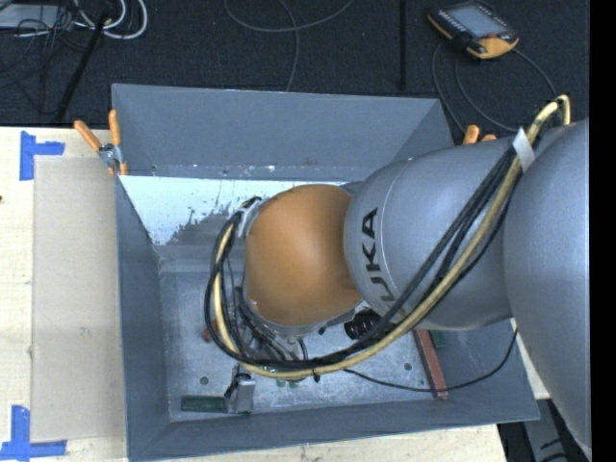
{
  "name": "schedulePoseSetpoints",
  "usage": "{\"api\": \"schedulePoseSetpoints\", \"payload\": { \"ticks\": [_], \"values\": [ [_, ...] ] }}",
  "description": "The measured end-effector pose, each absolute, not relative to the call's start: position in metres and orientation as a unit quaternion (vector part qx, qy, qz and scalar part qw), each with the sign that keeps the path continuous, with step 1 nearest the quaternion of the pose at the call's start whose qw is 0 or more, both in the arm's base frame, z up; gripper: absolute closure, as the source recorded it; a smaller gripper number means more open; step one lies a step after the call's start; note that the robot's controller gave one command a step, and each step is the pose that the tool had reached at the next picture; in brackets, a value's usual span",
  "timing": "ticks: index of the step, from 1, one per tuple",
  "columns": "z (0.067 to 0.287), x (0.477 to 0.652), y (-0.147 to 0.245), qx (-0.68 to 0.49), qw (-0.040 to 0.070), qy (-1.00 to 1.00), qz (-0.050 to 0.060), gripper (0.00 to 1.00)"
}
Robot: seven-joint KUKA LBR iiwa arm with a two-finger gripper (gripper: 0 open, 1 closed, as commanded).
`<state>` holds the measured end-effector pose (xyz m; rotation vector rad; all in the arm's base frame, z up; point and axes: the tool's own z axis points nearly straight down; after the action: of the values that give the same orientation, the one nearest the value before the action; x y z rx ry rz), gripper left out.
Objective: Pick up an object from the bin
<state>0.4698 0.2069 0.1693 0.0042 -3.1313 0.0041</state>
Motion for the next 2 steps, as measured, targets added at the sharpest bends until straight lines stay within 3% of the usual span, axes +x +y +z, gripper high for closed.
{"api": "schedulePoseSetpoints", "payload": {
  "ticks": [1, 2],
  "values": [
    [0.173, 0.472, 0.206, -0.001, 0.002, -1.0, 0.0, 0.0],
    [0.12, 0.476, 0.189, 0.015, -0.002, -1.0, -0.001, 0.0]
  ]
}}
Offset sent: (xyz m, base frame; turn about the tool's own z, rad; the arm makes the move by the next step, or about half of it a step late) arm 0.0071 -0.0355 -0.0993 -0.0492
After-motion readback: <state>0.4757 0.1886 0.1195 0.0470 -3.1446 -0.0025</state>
